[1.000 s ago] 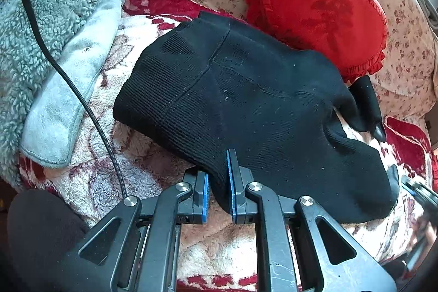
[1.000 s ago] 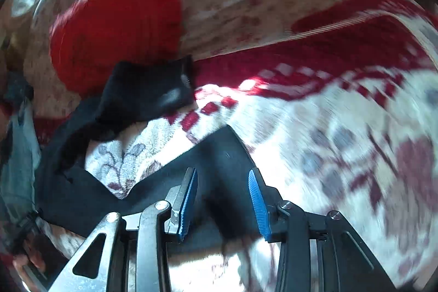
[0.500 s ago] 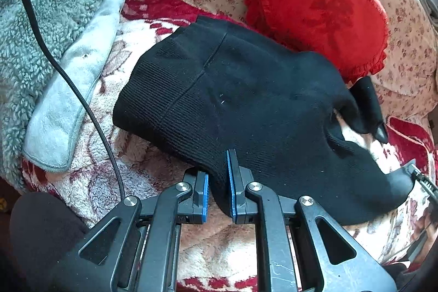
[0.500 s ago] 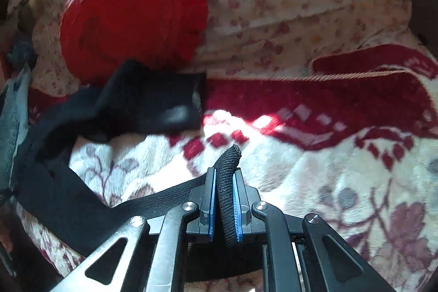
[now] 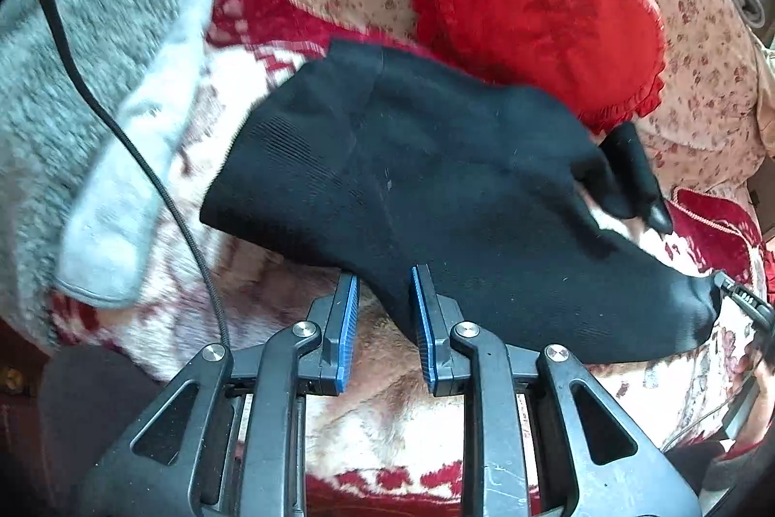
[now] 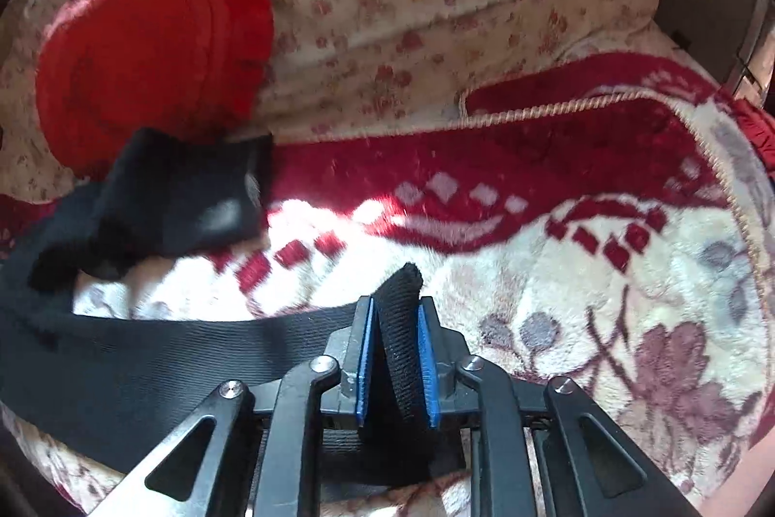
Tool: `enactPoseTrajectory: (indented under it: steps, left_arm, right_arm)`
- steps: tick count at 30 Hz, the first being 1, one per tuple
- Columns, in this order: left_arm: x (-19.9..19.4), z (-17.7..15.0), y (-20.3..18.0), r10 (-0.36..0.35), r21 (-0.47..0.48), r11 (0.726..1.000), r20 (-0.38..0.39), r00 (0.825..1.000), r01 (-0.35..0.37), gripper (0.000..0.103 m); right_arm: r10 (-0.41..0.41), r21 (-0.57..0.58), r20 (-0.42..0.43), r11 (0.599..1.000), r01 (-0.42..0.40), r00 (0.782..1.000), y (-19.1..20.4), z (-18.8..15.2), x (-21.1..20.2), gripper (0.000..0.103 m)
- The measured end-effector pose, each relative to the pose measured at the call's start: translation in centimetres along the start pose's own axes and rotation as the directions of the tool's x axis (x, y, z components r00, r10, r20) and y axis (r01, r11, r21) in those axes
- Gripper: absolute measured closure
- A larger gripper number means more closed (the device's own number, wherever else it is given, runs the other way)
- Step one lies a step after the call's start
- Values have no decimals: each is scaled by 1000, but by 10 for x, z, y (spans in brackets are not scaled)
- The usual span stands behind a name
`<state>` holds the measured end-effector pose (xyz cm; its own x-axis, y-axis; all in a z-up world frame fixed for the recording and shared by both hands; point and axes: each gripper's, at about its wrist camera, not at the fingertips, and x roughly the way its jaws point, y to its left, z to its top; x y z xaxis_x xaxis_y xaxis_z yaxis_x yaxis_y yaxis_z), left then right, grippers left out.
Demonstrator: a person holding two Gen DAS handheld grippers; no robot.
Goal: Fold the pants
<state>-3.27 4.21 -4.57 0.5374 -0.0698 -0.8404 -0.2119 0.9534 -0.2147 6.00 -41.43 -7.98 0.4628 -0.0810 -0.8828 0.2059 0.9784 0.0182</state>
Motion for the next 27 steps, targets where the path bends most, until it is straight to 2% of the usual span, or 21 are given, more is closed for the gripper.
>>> enactPoseTrajectory:
  steps: [3, 4, 5, 6, 7, 8, 12, 15, 17, 18, 19, 20, 22, 23, 24, 25, 26, 27]
  left_arm:
    - [-24, 2, -4, 41, 36, 998, 71, 997, -43, 83]
    - [-31, 4, -5, 45, 48, 998, 97, 994, -50, 81]
    - [-34, 5, -5, 46, 58, 997, 108, 993, -53, 76]
    - [-33, 7, -5, 45, 68, 996, 112, 993, -53, 72]
    - [-30, 9, -4, 46, 76, 996, 109, 993, -54, 63]
    - [-24, 11, -4, 49, 77, 995, 103, 993, -57, 59]
    - [9, 12, -1, 43, 60, 997, 60, 997, -47, 59]
    - [44, 10, 0, 63, 72, 995, -6, 998, -62, 59]
    - [50, 10, -5, 77, 111, 991, 13, 997, -78, 58]
    - [50, 12, -9, 89, 133, 987, 5, 996, -89, 58]
    - [48, 16, -11, 100, 152, 984, -5, 995, -98, 58]
    - [44, 21, -13, 99, 159, 982, -2, 995, -98, 58]
    - [30, 37, -13, 67, 156, 985, 60, 996, -75, 58]
    - [27, 47, -13, 57, 154, 986, 81, 995, -69, 57]
    - [28, 58, -11, 49, 155, 986, 87, 995, -62, 53]
    - [32, 69, -11, 42, 159, 986, 75, 996, -54, 40]
    - [36, 75, -11, 38, 160, 986, 63, 997, -48, 34]
    - [43, 84, -10, 28, 153, 988, 51, 998, -36, 34]
  right_arm:
    - [109, -24, 34, 994, -108, 993, 23, 2, -22, 85]
    - [119, -34, 40, 993, -117, 992, 31, 4, -27, 85]
    - [128, -42, 42, 991, -126, 991, 40, 5, -29, 85]
    - [178, -65, 45, 982, -175, 983, 53, 5, -33, 85]
    - [235, -89, 41, 969, -231, 971, 67, 5, -34, 85]
    - [280, -106, 32, 955, -275, 960, 80, 2, -36, 85]
    - [447, -175, -64, 875, -451, 892, 144, -16, -27, 86]
    - [460, -232, -136, 846, -479, 878, 183, -36, -12, 85]
    - [449, -254, -206, 834, -490, 870, 199, -47, 7, 85]
    - [428, -274, -234, 832, -482, 873, 206, -52, 14, 85]
    - [434, -291, -215, 826, -482, 875, 208, -50, 12, 85]
    - [439, -296, -218, 821, -488, 871, 209, -47, 10, 85]
    - [466, -289, -245, 802, -523, 850, 212, -36, 4, 85]
    - [480, -295, -232, 794, -531, 846, 216, -27, -1, 83]
    - [486, -309, -209, 791, -528, 849, 221, -16, -5, 79]
    - [487, -323, -190, 789, -522, 853, 227, -5, -6, 75]
    - [493, -333, -174, 785, -522, 853, 231, 6, -5, 63]
    - [512, -342, -156, 774, -533, 845, 240, 22, -1, 54]
